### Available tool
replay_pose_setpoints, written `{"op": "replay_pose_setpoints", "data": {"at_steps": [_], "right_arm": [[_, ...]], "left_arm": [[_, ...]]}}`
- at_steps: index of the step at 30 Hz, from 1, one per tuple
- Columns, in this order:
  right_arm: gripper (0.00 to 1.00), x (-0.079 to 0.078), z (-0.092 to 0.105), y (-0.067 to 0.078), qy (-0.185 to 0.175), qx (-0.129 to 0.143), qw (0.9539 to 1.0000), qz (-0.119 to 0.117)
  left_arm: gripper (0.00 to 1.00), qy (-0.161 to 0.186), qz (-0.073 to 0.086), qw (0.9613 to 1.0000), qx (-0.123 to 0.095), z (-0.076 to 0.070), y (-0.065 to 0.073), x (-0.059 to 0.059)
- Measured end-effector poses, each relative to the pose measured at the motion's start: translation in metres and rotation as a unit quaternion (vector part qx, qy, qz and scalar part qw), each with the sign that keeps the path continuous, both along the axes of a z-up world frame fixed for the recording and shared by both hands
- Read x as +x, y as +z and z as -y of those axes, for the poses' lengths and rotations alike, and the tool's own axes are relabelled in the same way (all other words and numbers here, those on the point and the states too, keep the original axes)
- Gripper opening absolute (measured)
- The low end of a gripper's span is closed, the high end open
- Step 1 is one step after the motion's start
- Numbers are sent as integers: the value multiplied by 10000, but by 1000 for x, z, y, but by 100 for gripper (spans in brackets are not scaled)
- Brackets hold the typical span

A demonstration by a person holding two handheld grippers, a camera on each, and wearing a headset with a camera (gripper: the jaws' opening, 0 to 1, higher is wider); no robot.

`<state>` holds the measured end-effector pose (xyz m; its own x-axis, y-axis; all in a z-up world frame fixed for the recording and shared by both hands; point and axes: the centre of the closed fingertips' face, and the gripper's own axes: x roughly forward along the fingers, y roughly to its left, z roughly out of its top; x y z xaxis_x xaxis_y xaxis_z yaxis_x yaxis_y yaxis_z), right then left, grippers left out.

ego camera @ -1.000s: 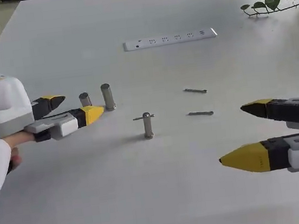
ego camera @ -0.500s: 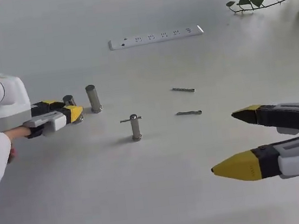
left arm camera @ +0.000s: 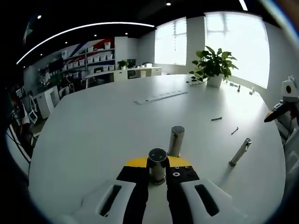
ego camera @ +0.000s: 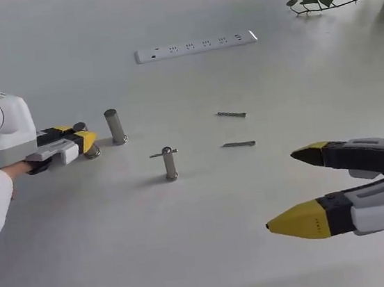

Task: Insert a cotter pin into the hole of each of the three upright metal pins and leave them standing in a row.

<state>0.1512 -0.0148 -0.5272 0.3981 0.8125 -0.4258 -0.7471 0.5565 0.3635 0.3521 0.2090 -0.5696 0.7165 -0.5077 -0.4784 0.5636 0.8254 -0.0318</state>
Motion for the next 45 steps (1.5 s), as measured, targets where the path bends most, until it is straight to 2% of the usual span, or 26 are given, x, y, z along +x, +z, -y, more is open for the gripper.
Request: {"op": "replay_pose_setpoints", "data": {"at_steps": [2, 3, 5, 6, 9, 10, 11, 13, 15, 16, 18, 20, 24, 28, 31, 34, 37, 39, 42, 45], "right_arm": [[96, 0, 1, 1, -14, 8, 10000, -1], [96, 1, 1, 1, -14, -4, 10000, 9], [96, 1, 2, 2, -19, -22, 10000, 16], [96, 2, 3, 3, -30, -27, 10000, 29], [96, 4, 4, 5, -59, -28, 10000, 71], [96, 5, 5, 6, -64, -38, 9999, 90], [96, 5, 4, 6, -65, -37, 9999, 102], [96, 4, 4, 7, -64, -24, 9999, 108], [95, 2, 3, 7, -48, -29, 9999, 117], [95, 1, 3, 7, -21, -40, 9999, 129], [95, 0, 2, 7, -8, -54, 9999, 146], [95, 0, 1, 8, -13, -42, 9999, 160], [95, -3, 0, 11, -3, -19, 9998, 208], [95, -7, 1, 10, 11, -39, 9997, 222], [95, -9, 2, 8, 15, -58, 9998, 207], [94, -12, 3, 6, 14, -78, 9998, 177], [94, -13, 3, 5, 5, -95, 9998, 159], [94, -15, 3, 4, 9, -101, 9998, 151], [93, -17, 3, 0, 53, -124, 9999, 80], [93, -16, 1, -2, 67, -129, 9999, 66]], "left_arm": [[11, 53, 63, 9999, 91, -5, 5, 0], [11, 68, 177, 9998, 90, -7, 12, 0], [10, 72, 290, 9995, -65, -8, 27, -2], [10, 23, 335, 9994, -70, -8, 33, -3], [10, -177, 344, 9992, -39, -5, 51, -12], [10, -428, 461, 9979, 144, -3, 60, -19], [10, -493, 515, 9973, 186, -1, 65, -22], [10, -546, 528, 9970, 139, 1, 76, -32], [10, -684, 656, 9955, 95, 6, 91, -42], [10, -797, 735, 9941, -35, 11, 100, -50], [10, -984, 766, 9913, -419, 23, 112, -67], [10, -1220, 884, 9877, -427, 33, 119, -81], [10, -1336, 861, 9864, -408, 46, 118, -100], [11, -1503, 762, 9848, -416, 60, 107, -118], [11, -1547, 649, 9841, -579, 70, 98, -131], [10, -1532, 516, 9853, -543, 79, 82, -136], [10, -1477, 361, 9865, -617, 83, 66, -140], [10, -1521, 269, 9859, -648, 88, 58, -143], [10, -1689, 142, 9839, -557, 97, 47, -146], [11, -1843, 89, 9815, -514, 105, 41, -148]]}}
